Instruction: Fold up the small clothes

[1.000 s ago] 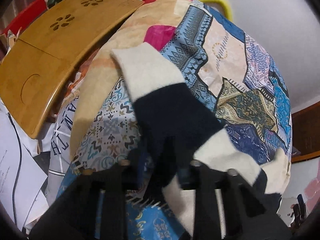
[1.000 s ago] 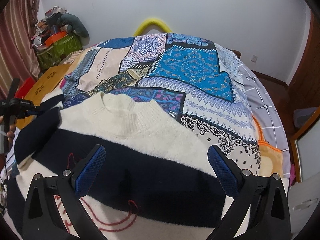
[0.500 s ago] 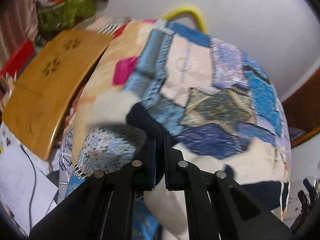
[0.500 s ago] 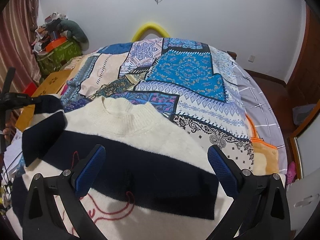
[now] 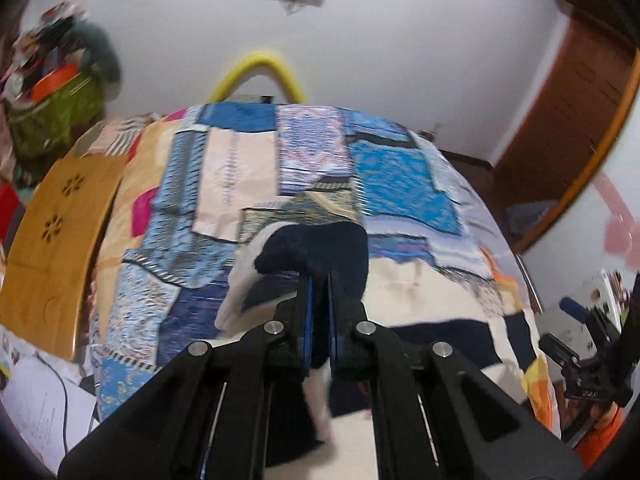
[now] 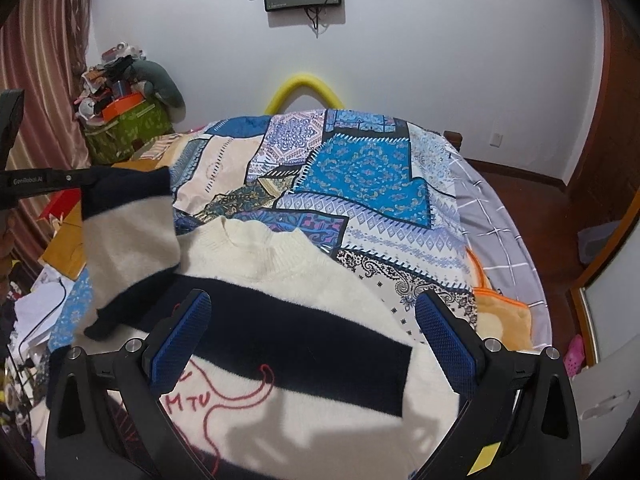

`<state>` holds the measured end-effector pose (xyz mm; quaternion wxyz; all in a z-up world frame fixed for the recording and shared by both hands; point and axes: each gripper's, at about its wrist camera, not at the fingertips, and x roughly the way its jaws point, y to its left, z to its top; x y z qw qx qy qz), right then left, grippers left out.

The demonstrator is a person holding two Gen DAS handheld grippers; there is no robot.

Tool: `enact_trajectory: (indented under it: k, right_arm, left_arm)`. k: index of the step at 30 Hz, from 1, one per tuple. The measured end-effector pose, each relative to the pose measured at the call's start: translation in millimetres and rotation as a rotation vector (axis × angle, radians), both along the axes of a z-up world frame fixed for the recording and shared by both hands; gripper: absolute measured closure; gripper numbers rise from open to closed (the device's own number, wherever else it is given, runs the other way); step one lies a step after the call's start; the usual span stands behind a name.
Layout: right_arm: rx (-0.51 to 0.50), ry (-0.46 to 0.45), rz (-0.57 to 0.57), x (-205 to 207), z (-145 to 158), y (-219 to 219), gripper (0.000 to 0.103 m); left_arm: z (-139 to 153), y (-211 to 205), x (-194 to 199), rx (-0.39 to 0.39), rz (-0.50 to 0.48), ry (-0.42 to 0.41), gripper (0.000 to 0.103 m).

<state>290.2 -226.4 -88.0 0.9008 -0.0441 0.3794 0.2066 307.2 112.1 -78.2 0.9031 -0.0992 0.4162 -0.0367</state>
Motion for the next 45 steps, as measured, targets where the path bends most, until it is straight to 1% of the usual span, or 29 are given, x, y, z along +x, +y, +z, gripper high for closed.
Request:
enact_trajectory:
  k: [3, 5, 7, 9, 15, 17, 21, 26, 28, 31, 33, 34, 36, 38, 40, 42, 45]
  right_arm:
    - [-0.004, -0.003, 0.003, -6, 1, -5, 0.002]
    - [-0.012, -0.004, 0.006, -9, 0, -8, 0.002]
    - [-0.014, -0.003, 0.007, -13, -1, -10, 0.002]
    - [-0.017, -0.001, 0.007, -17, -2, -12, 0.002]
    - [-0.021, 0.0, 0.011, -23, -2, -17, 0.002]
    - [-0.02, 0.004, 0.013, -24, -3, -17, 0.002]
    - [-0.021, 0.011, 0.023, -28, -5, -13, 0.002]
    - [-0.034, 0.002, 0.051, -32, -3, -3, 0.002]
    - [-0.035, -0.002, 0.06, -33, -1, 3, 0.002]
    - [-0.031, -0.005, 0.079, -34, 2, 13, 0.002]
    - [-0.038, -0.009, 0.095, -34, 5, 22, 0.002]
    - [-0.043, -0.009, 0.104, -33, 5, 27, 0.002]
    - [-0.054, -0.008, 0.121, -33, 5, 37, 0.002]
    - [-0.065, -0.001, 0.138, -30, 4, 48, 0.002]
    - [-0.073, 0.006, 0.15, -29, 2, 60, 0.002]
    - [-0.081, 0.02, 0.167, -25, -2, 72, 0.002]
    - [-0.097, 0.038, 0.199, -20, -11, 92, 0.002]
  left_arm:
    - [-1, -33, -6, -0.008, -0.057, 0.004, 0.098]
    - [-4, -50, -9, 0.0, -0.082, 0.003, 0.098]
    - [-10, -67, -12, -0.011, -0.101, 0.014, 0.098]
    - [-19, -79, -12, -0.027, -0.115, 0.039, 0.098]
    - [-41, -105, -17, -0.03, -0.142, 0.092, 0.098]
    - [-46, -114, -20, -0.015, -0.156, 0.105, 0.097]
    - [-53, -128, -27, 0.049, -0.186, 0.119, 0.097]
    - [-46, -136, -41, 0.118, -0.221, 0.104, 0.097]
    - [-40, -132, -45, 0.137, -0.221, 0.091, 0.093]
    - [-30, -117, -50, 0.144, -0.192, 0.071, 0.083]
    - [-23, -99, -54, 0.16, -0.159, 0.05, 0.068]
    - [-21, -92, -56, 0.172, -0.145, 0.039, 0.063]
    - [-17, -76, -60, 0.205, -0.112, 0.018, 0.047]
    - [-15, -58, -65, 0.234, -0.082, 0.002, 0.042]
    - [-16, -37, -69, 0.253, -0.055, 0.001, 0.04]
    - [-20, -20, -71, 0.253, -0.035, 0.011, 0.037]
    - [-32, 6, -71, 0.237, -0.005, 0.038, 0.035]
